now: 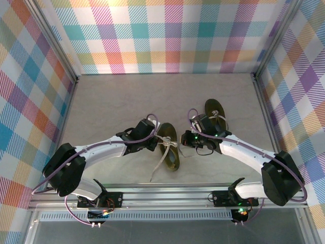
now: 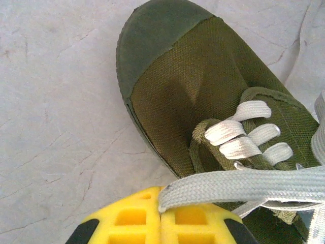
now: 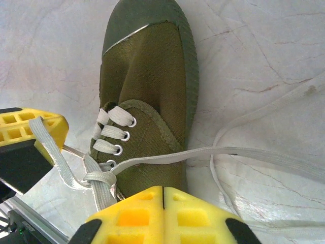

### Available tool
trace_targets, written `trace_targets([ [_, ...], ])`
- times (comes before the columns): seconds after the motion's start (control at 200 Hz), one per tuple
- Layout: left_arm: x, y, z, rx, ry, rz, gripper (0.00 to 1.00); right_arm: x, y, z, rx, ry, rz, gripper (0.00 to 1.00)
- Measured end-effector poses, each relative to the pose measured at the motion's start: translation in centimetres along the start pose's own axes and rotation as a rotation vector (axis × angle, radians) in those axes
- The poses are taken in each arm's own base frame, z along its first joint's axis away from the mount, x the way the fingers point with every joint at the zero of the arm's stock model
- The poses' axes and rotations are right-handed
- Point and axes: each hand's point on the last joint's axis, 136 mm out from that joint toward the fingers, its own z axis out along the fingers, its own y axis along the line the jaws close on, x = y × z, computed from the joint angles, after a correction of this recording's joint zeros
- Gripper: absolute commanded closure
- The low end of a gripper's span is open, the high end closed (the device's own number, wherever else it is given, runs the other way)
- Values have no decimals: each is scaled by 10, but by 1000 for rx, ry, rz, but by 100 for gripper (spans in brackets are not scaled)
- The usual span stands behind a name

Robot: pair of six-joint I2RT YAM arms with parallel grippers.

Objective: Tie the shoes

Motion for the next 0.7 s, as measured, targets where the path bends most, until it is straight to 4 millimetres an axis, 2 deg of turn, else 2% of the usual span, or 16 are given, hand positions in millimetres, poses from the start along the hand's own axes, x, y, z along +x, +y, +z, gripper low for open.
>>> trace_targets([
  [0.055, 0, 0, 0, 3, 0, -1, 100, 0, 3, -1, -14, 2, -13, 63],
  [0.12, 0, -1, 0, 8, 2, -1, 100, 1, 9, -1, -40, 5, -36, 51],
  [0.195, 1, -2, 0, 14, 4, -1, 100, 3, 18, -1, -68, 15, -68, 46],
  [0.39, 1, -3, 0, 18, 4, -1, 100, 3, 37, 3, -101, 38, -121, 52],
  [0.7, 1, -3, 0, 18, 6, -1, 100, 7, 30, 18, -65, 80, -128, 71],
])
